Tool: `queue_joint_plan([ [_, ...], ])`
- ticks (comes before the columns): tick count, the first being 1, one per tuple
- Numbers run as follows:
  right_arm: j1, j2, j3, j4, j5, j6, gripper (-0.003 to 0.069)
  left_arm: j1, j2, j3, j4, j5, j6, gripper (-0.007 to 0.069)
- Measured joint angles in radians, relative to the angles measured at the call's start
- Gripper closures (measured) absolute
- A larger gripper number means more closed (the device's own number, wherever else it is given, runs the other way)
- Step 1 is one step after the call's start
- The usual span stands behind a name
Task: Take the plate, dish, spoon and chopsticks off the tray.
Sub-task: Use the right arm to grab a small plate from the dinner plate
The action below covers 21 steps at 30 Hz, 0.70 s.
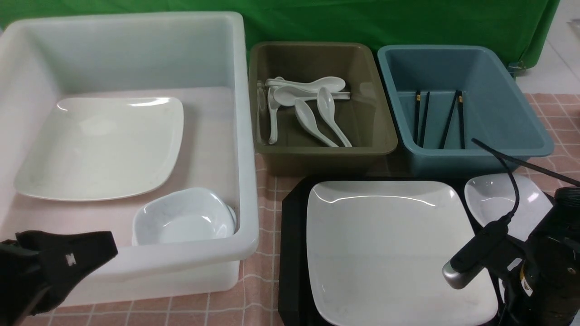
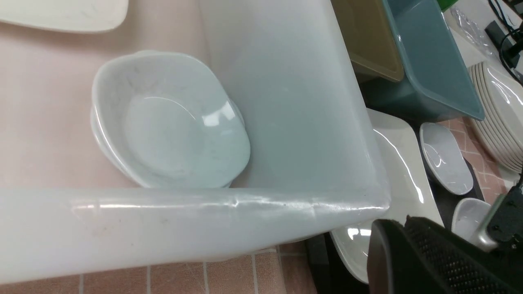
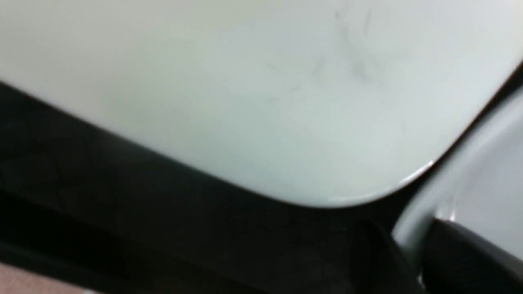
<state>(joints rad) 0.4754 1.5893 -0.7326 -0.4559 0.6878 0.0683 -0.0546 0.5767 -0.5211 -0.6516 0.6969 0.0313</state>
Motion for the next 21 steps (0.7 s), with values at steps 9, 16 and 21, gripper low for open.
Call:
queue_joint_plan([
  [9,0.002,-0.095,-0.007,0.004,0.035,-0.009,0.0506,0.000,0.000,0.000,0.000,0.000,0.006,0.0603],
  [16,0.003,-0.257,-0.007,0.002,0.089,-0.015,0.0545,0.000,0.000,0.000,0.000,0.000,0.006,0.0600],
  [21,0.003,-0.357,-0.021,0.003,0.116,-0.016,0.0568,0.000,0.000,0.000,0.000,0.000,0.006,0.0594],
])
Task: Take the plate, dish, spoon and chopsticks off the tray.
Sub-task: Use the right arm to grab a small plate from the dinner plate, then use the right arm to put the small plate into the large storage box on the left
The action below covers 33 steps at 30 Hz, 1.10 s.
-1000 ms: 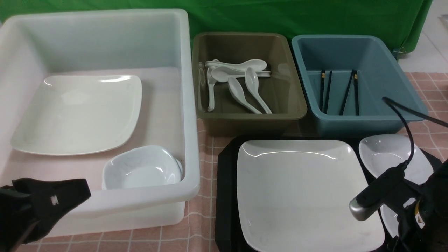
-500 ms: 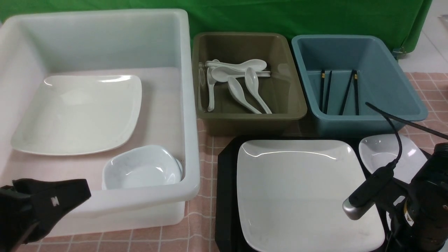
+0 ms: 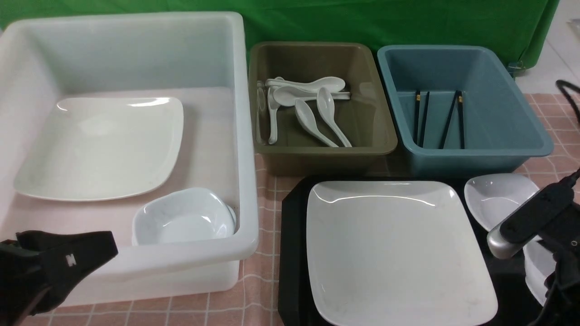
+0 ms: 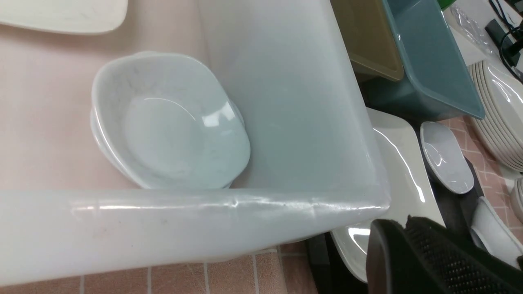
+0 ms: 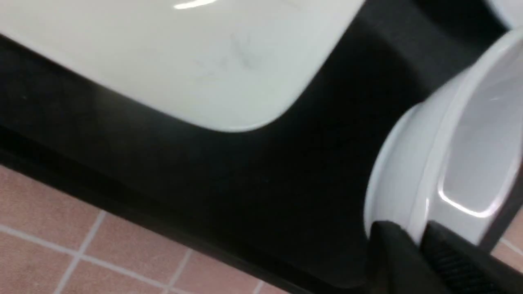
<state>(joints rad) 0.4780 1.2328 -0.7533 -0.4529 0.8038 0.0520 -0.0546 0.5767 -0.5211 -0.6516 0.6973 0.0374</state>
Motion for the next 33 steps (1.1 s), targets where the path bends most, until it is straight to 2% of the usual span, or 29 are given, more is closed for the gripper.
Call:
queue_joint_plan([
  [8,0.000,-0.079,-0.178,0.016,0.084,-0.006,0.0583,0.000,0.000,0.000,0.000,-0.013,0.000,0.0577],
  [13,0.000,-0.080,-0.218,0.031,0.117,-0.035,0.0583,0.000,0.000,0.000,0.000,-0.019,0.000,0.0571],
  [17,0.000,-0.080,-0.285,0.095,0.117,-0.066,0.0583,0.000,0.000,-0.002,0.028,-0.045,-0.006,0.0564],
  [18,0.000,-0.080,-0.336,0.162,0.097,-0.115,0.0583,0.000,0.004,-0.022,0.062,-0.049,-0.037,0.0564],
  [19,0.000,-0.080,-0.343,0.173,0.093,-0.115,0.0583,0.000,0.005,-0.022,0.066,-0.049,-0.037,0.0564],
  [24,0.006,-0.009,-0.548,0.647,-0.008,-0.478,0.0583,0.000,0.076,-0.191,0.227,0.028,-0.141,0.0559],
  [25,0.007,0.002,-0.556,0.667,-0.010,-0.510,0.0583,0.000,0.080,-0.206,0.241,0.033,-0.145,0.0559],
  [26,0.030,0.057,-0.616,0.814,-0.018,-0.622,0.0583,0.000,0.120,-0.264,0.308,0.074,-0.182,0.0556],
  [28,0.073,0.138,-0.689,0.907,-0.025,-0.723,0.0583,0.000,0.165,-0.324,0.389,0.101,-0.221,0.0554],
  [33,0.186,0.368,-0.863,0.950,-0.047,-0.888,0.0583,0.000,0.257,-0.424,0.534,0.158,-0.295,0.0552],
])
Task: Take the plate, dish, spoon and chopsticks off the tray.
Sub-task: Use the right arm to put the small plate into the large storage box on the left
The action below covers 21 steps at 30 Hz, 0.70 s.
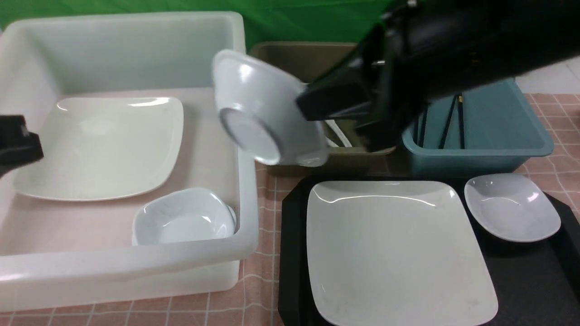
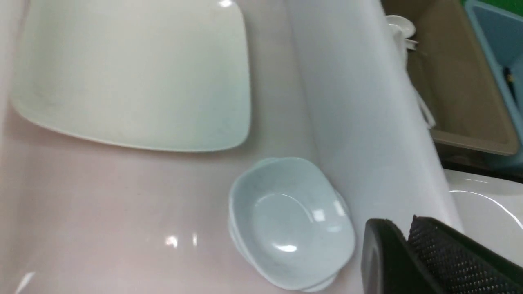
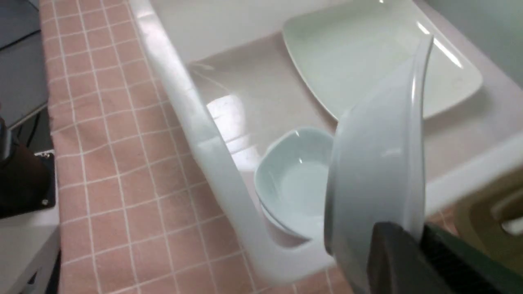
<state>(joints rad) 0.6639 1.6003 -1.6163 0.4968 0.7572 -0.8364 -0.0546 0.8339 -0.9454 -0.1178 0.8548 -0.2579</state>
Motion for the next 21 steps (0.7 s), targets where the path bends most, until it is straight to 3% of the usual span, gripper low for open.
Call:
queue_joint_plan([
  [6,0.088,0.264,-0.160,-0.025,-0.021,-0.207,0.0583,0.000,0.080,-0.061,0.036,0.055,-0.015,0.0552],
  [15,0.138,0.467,-0.191,-0.201,-0.189,-0.319,0.0583,0.000,0.097,-0.065,0.041,0.062,-0.014,0.0552],
  [21,0.165,0.513,-0.191,-0.240,-0.244,-0.356,0.0583,0.000,0.100,-0.065,0.041,0.062,-0.014,0.0552],
])
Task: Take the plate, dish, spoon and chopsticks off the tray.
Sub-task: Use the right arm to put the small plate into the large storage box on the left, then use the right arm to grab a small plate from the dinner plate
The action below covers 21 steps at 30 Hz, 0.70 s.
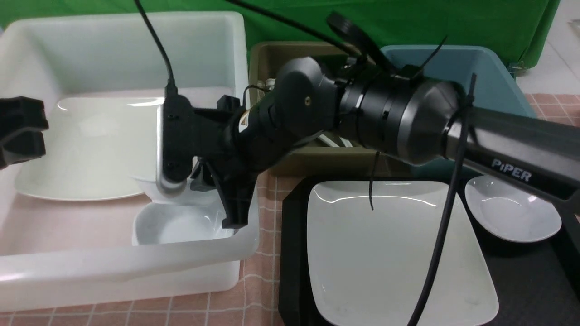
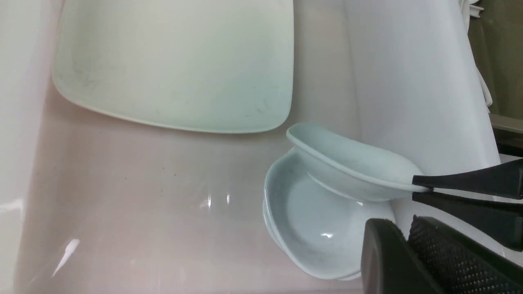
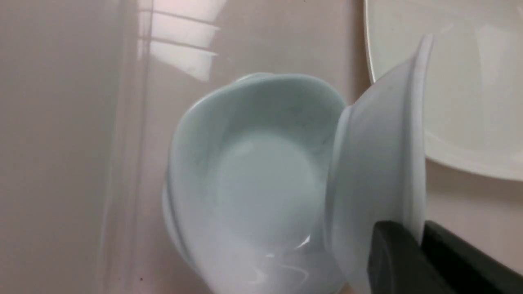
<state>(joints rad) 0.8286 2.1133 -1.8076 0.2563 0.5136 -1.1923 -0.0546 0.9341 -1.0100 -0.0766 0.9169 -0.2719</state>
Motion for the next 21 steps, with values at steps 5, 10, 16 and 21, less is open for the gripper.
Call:
queue_joint_plan([
  [5,0.005,0.001,0.000,-0.001,-0.006,0.004,0.0550,0.000,0.000,0.000,0.000,0.002,0.010,0.0552],
  [10,0.005,0.001,-0.002,-0.002,0.024,0.042,0.0370,0.000,0.000,0.000,0.000,0.012,0.026,0.0552],
  [16,0.006,-0.038,-0.003,-0.004,0.095,0.121,0.0206,0.000,0.000,0.000,0.000,0.015,0.027,0.0552],
  [21,0.006,-0.123,-0.003,-0.015,0.160,0.191,0.0211,0.000,0.000,0.000,-0.001,0.015,0.027,0.0552],
])
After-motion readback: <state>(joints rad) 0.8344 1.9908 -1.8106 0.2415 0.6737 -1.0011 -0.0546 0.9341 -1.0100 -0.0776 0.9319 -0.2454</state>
